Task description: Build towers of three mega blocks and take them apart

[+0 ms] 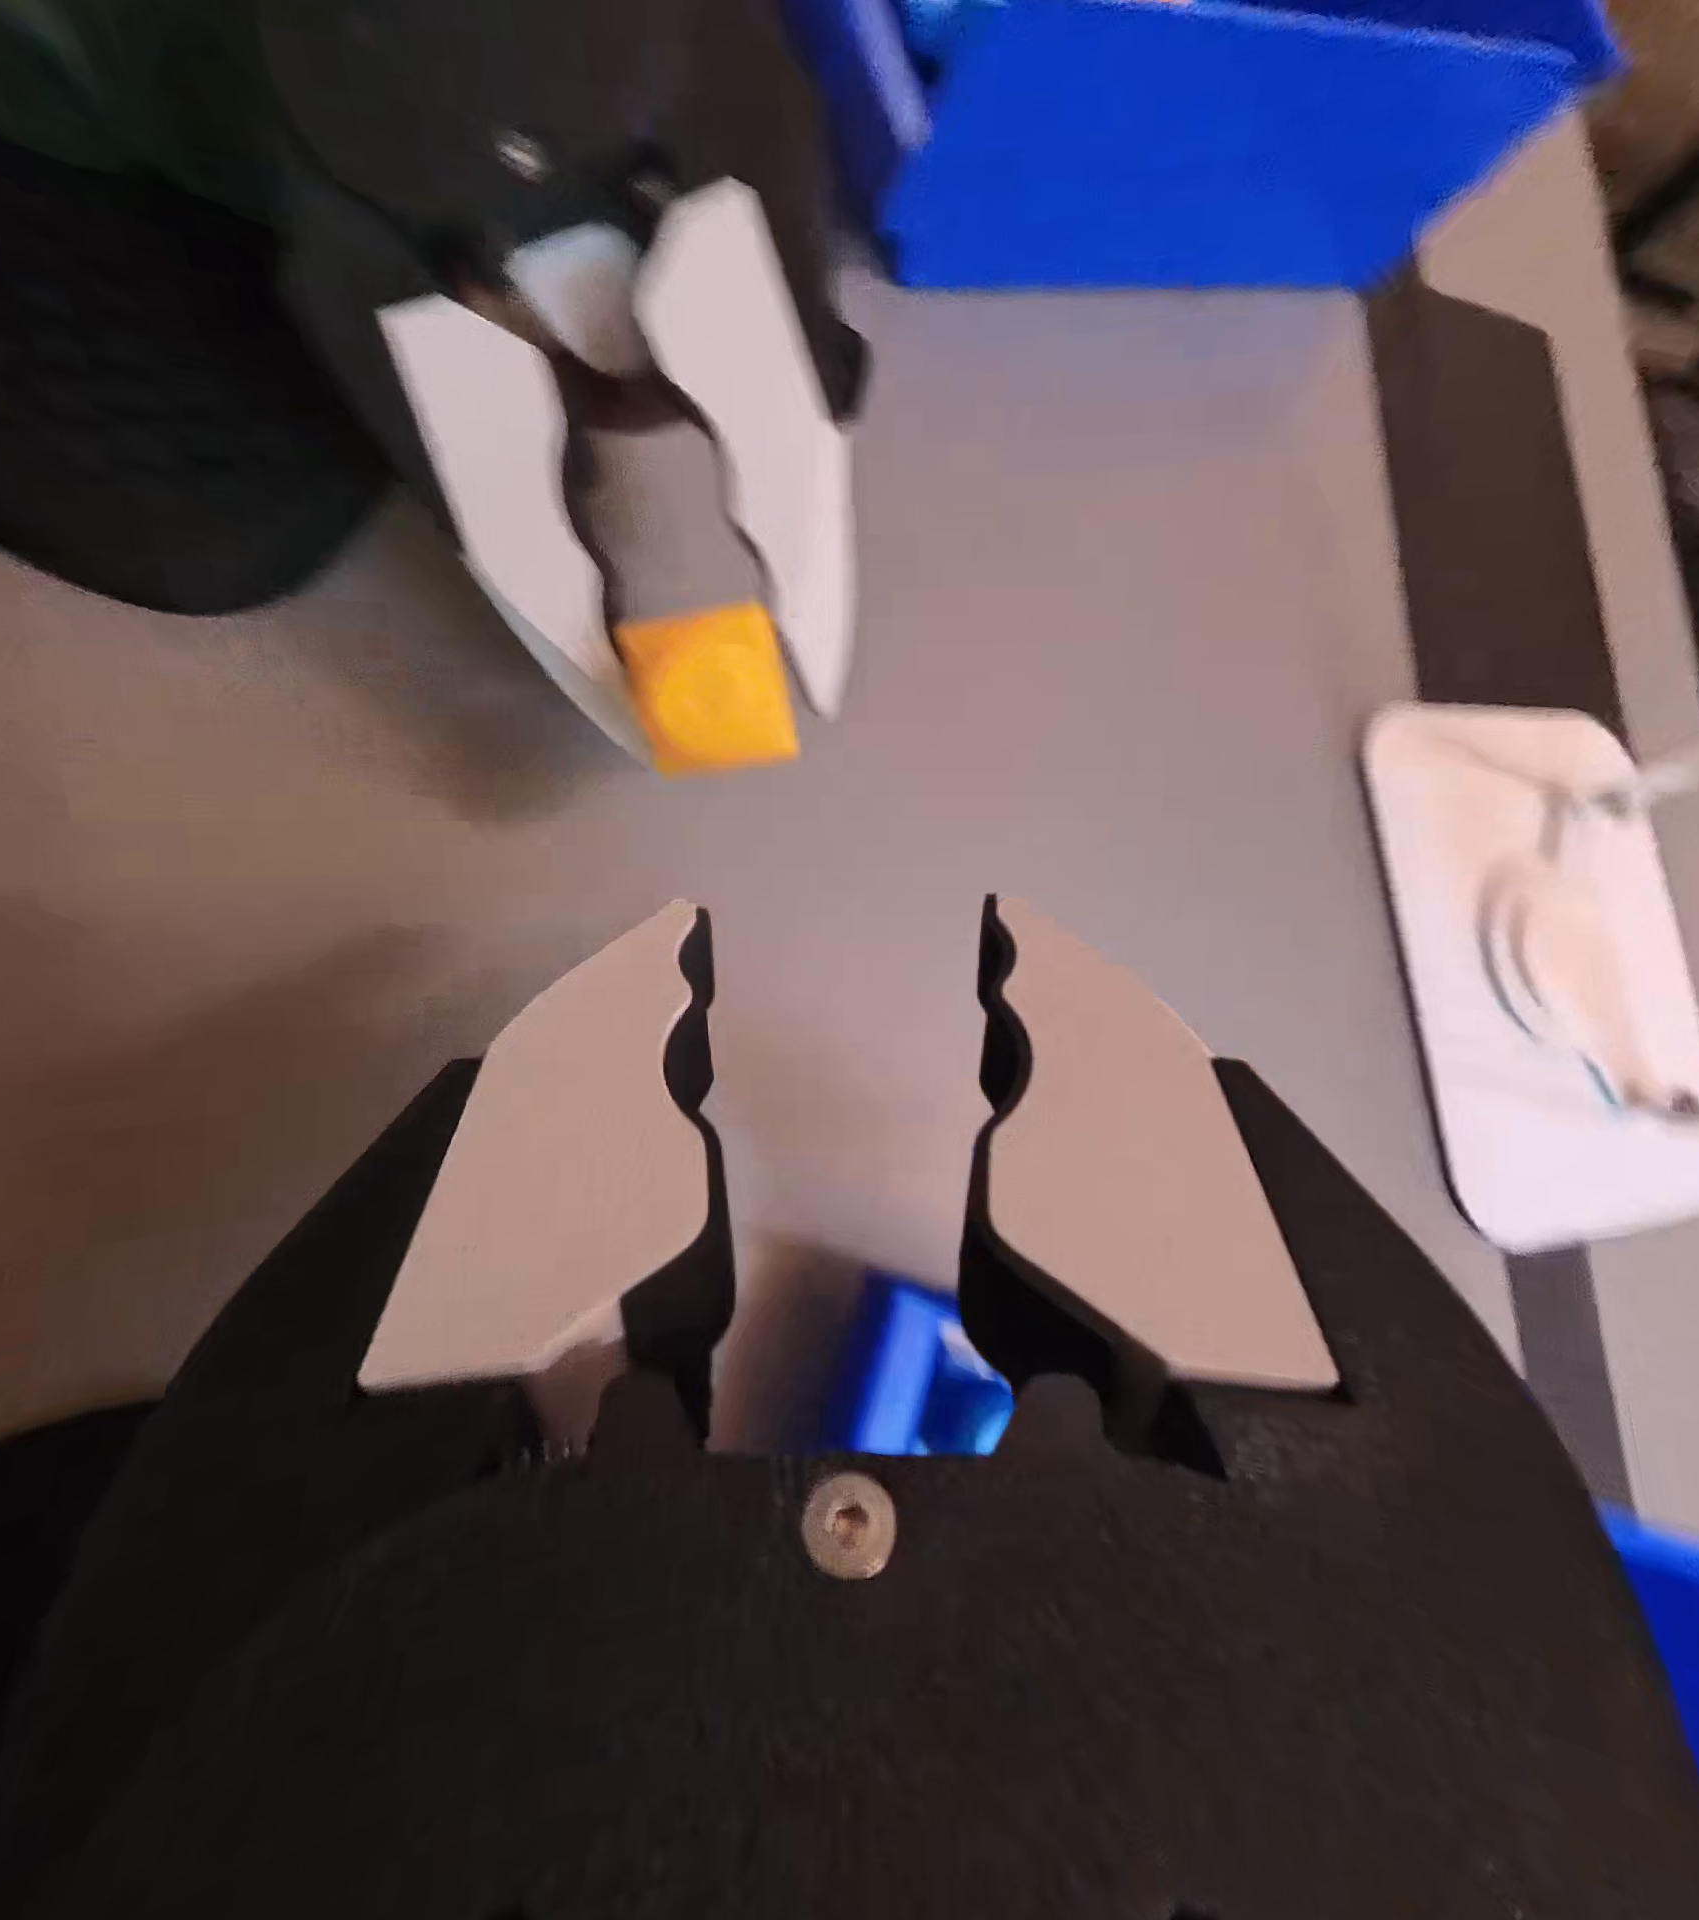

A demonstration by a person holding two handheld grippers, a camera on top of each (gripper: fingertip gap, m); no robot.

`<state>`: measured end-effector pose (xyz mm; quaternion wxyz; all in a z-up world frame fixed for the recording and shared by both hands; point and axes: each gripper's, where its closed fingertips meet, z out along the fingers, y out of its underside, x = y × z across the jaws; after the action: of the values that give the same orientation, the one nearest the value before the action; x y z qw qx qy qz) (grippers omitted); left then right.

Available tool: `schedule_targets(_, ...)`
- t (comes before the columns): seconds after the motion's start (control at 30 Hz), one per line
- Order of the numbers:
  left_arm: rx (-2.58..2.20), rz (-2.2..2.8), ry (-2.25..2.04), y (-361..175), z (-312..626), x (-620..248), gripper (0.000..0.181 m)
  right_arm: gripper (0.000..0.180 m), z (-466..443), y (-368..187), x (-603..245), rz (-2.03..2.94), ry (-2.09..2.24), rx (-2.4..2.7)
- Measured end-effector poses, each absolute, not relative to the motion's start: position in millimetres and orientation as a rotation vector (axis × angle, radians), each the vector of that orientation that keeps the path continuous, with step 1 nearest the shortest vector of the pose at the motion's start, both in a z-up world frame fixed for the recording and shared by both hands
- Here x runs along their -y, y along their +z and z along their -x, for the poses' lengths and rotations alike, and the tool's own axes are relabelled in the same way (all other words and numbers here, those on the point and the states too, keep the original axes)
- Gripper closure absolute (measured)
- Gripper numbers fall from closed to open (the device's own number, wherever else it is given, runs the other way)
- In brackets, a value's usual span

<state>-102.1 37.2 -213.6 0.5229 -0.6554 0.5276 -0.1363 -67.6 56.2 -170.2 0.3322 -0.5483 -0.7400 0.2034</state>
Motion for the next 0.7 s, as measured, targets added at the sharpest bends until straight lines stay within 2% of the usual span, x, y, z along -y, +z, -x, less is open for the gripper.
schedule_targets(0.13,-1.297,1.556,-0.338,-217.3,94.5,-31.3,0.144,0.136,100.2,-195.7,-22.2,1.335,0.541,2.067)
schedule_targets(0.17,-1.311,1.565,-0.336,-220.0,94.3,-30.5,0.144,0.150,103.2,-200.8,-20.3,1.318,0.518,2.088)
schedule_targets(0.27,-1.277,1.558,-0.313,-217.7,96.7,-35.6,0.142,0.150,103.6,-195.0,-21.8,1.294,0.527,2.064)
schedule_targets(0.33,-1.213,1.604,-0.255,-216.5,107.9,-49.0,0.127,0.150,97.5,-174.1,-36.5,1.322,0.542,1.957)
schedule_targets(0.4,-1.134,1.635,-0.269,-213.1,116.9,-57.6,0.134,0.150,84.8,-141.5,-73.0,1.335,0.442,1.743)
schedule_targets(0.53,-1.032,1.633,-0.243,-202.8,128.7,-67.2,0.169,0.150,5.9,-80.1,-172.8,1.466,0.005,1.222)
schedule_targets(0.6,-0.995,1.623,-0.232,-197.3,132.1,-69.7,0.181,0.150,-51.2,-73.6,-210.8,1.585,-0.251,1.047)
schedule_targets(0.7,-0.948,1.619,-0.219,-191.7,136.8,-73.6,0.181,0.150,-114.3,-93.3,-241.5,1.791,-0.415,0.903)
